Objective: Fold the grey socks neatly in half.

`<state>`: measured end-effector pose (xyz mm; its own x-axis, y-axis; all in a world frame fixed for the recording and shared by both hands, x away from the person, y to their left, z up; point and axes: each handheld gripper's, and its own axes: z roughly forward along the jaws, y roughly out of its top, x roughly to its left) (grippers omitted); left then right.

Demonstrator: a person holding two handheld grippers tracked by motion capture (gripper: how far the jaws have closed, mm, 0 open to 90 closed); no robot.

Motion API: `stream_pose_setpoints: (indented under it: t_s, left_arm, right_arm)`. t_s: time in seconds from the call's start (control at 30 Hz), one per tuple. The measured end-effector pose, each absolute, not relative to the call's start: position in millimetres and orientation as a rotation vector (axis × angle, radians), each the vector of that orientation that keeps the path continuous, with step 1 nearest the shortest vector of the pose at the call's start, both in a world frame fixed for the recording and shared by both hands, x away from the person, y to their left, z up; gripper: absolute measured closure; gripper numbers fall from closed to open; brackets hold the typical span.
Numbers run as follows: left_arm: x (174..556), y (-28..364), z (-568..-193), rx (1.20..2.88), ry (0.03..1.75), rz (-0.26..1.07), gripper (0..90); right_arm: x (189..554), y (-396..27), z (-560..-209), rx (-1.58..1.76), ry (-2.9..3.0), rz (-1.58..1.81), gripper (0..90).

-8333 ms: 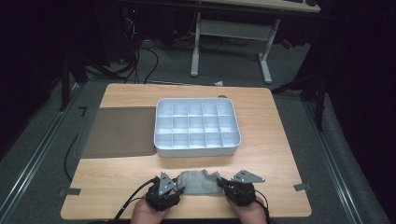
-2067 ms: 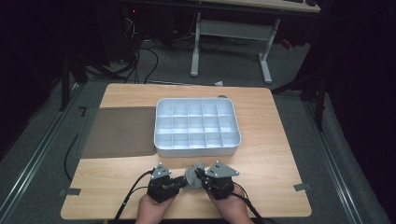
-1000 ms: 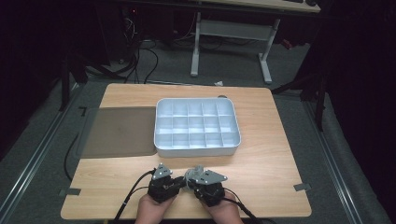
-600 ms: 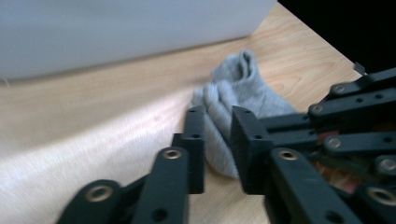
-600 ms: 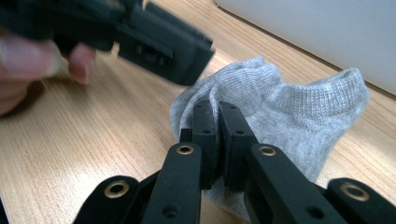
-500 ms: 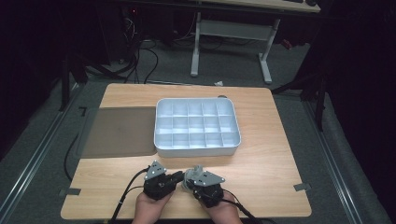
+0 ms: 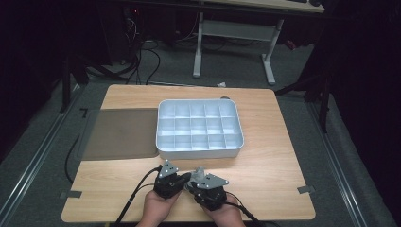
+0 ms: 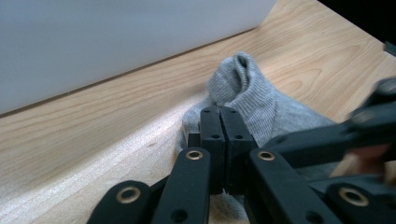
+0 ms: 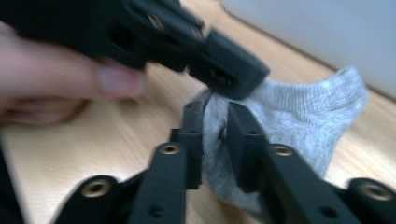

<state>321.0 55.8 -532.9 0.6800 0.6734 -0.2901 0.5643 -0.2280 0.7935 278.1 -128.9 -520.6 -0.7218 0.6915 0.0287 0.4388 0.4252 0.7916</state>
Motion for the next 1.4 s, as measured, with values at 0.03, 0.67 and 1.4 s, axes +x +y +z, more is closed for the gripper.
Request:
stream_pose_setpoints:
  t_s: [0.03, 0.67, 1.4]
  left_arm:
    - [321.4, 56.2, -533.4, 1.907, 0.966, 0.132, 88.9]
    - [319.9, 56.5, -533.9, 1.900, 0.948, 0.133, 85.2]
    - [290.8, 39.4, -531.3, 1.979, 0.850, 0.170, 82.9]
  right_arm:
    - [275.6, -132.4, -515.0, 0.979, 2.354, 1.220, 76.5]
    - [284.2, -152.7, -517.0, 1.049, 2.332, 1.069, 76.8]
    - [289.2, -153.3, -529.9, 1.104, 2.333, 1.111, 77.2]
